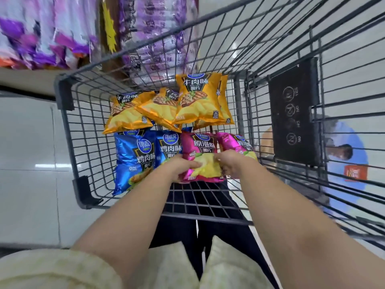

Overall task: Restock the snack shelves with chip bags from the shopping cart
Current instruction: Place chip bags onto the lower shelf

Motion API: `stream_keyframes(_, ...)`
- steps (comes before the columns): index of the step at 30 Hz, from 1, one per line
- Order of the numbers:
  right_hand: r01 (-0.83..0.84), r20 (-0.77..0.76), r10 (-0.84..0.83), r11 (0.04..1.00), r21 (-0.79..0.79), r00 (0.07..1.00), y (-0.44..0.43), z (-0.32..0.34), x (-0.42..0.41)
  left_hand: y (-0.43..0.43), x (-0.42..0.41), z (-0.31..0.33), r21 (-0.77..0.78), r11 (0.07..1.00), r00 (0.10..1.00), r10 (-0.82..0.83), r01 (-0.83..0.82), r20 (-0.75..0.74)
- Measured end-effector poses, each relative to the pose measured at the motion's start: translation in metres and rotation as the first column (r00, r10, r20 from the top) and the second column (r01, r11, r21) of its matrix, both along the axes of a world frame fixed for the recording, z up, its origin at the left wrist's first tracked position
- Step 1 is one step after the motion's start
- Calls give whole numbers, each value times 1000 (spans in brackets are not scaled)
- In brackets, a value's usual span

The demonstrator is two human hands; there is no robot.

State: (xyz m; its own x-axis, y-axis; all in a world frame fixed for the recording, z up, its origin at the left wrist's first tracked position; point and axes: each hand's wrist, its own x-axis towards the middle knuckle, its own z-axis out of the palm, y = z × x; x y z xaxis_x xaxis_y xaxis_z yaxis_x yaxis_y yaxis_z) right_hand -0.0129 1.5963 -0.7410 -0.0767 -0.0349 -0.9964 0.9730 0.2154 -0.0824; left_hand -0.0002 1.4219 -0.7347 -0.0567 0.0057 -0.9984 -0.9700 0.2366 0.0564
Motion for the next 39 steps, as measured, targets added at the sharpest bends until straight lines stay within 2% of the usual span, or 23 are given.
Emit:
stream_keyframes(2, -13, -31, 12, 1000, -25, 999, 3, 26, -5, -9, -6, 24, 39, 999, 1000, 25, -25, -3)
stream_keyframes(5, -72, -146, 74, 997, 19, 987, 4, 64, -8, -23, -9, 61, 102, 993, 998, 67, -65, -11)
stream_keyframes(9, -14, -259, -1, 998, -54, 966, 2, 111, 1, -37, 5, 103, 150, 977, 981, 167, -151, -102)
stream_keyframes(12, -5, -306, -38, 990, -140, 951, -1, 143, 0, -40, 28, 136, 189, 939, 925, 322, -286, -204)
stream_keyframes(16, 11, -330, -91, 972, -235, 940, -20, 180, -12, -41, 57, 170, 248, 846, 772, 533, -473, -347)
stream_keyframes(19, -133, -418, 6, 952, -276, 908, -49, 205, -21, -46, 77, 193, 244, 776, 646, 623, -582, -440)
stream_keyframes(23, -328, -522, 102, 873, -361, 847, -98, 236, -22, -73, 106, 223, 280, 633, 424, 724, -722, -544)
stream_keyframes(27, -480, -617, 159, 781, -399, 771, -159, 262, -8, -116, 143, 251, 237, 579, 314, 691, -780, -651)
stream_keyframes(31, -578, -692, 164, 699, -421, 703, -243, 283, 23, -171, 185, 274, 245, 414, 98, 653, -877, -751)
stream_keyframes(35, -665, -769, 136, 609, -432, 625, -340, 293, 60, -242, 229, 292, 298, 273, -77, 606, -915, -791)
stream_keyframes(37, -694, -795, 120, 576, -432, 595, -394, 301, 80, -288, 249, 304, 316, 226, -136, 575, -921, -807)
stream_keyframes(39, -702, -798, 106, 554, -448, 593, -451, 312, 98, -340, 268, 319, 315, 219, -158, 531, -923, -832)
